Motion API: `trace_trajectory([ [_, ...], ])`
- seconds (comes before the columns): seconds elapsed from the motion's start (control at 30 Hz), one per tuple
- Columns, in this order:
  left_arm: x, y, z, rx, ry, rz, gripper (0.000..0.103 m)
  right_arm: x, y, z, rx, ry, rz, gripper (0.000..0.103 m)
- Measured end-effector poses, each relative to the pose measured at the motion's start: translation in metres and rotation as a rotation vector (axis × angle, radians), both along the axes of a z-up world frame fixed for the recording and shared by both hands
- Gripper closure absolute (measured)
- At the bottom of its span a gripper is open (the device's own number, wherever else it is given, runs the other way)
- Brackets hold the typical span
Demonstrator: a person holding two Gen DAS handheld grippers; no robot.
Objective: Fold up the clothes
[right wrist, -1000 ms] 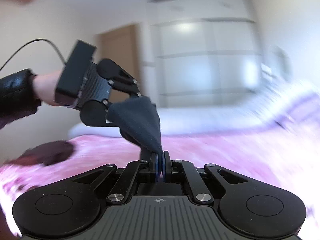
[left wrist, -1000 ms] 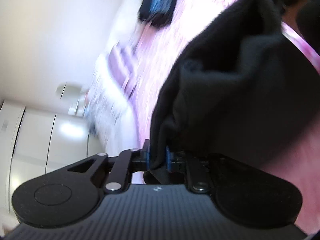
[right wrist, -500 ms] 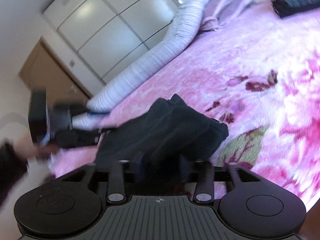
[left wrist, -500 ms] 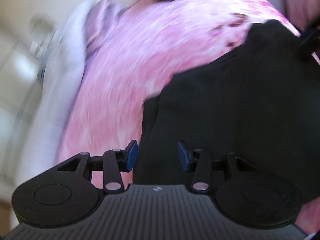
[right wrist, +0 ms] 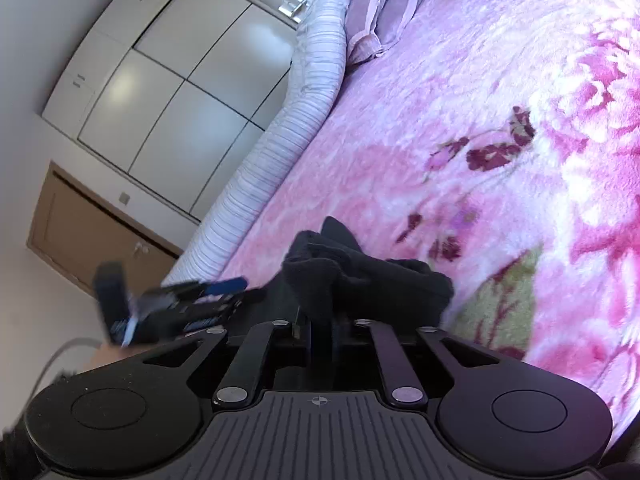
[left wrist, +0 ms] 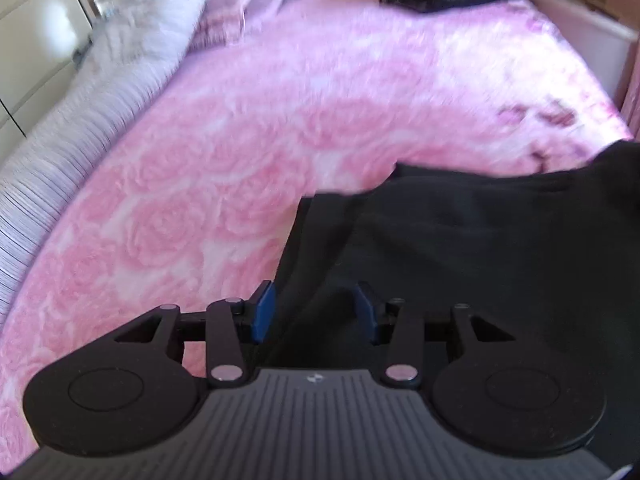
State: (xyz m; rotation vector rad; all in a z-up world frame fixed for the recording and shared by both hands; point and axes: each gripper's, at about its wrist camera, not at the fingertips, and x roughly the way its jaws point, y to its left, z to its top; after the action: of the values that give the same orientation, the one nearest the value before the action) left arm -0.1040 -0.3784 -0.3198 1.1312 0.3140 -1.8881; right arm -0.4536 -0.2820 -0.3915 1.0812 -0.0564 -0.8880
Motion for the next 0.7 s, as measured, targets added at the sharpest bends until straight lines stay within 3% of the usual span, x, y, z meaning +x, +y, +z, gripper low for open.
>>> trace_trajectory([
  [0.03, 0.001, -0.007, -0.008, 0.044, 0.033, 0.010, 0.079, -0.002, -0.001, -0.002, 0.006, 0.014, 0.003, 0.098],
  [0.17, 0.003, -0.008, -0.009, 0.084, 0.079, -0.015, 0.098, -0.005, -0.002, -0.004, 0.010, 0.036, 0.030, 0.098],
  [0.23, 0.004, -0.004, 0.001, 0.045, 0.079, -0.024, 0.099, -0.003, -0.004, 0.002, -0.017, 0.054, 0.052, 0.099],
  [0.33, 0.011, 0.008, 0.024, -0.050, 0.138, -0.010, 0.099, -0.006, -0.001, 0.027, -0.143, 0.074, 0.067, 0.099],
  [0.43, 0.007, 0.007, 0.016, -0.070, 0.141, -0.010, 0.099, -0.006, 0.004, 0.039, -0.233, 0.149, 0.076, 0.099],
  [0.57, -0.002, 0.000, -0.015, -0.023, 0.096, -0.014, 0.098, -0.011, -0.007, -0.004, -0.061, 0.127, 0.057, 0.099],
  [0.7, -0.002, 0.002, -0.004, -0.073, 0.119, -0.001, 0.098, -0.018, 0.000, 0.002, -0.113, 0.115, 0.030, 0.099],
])
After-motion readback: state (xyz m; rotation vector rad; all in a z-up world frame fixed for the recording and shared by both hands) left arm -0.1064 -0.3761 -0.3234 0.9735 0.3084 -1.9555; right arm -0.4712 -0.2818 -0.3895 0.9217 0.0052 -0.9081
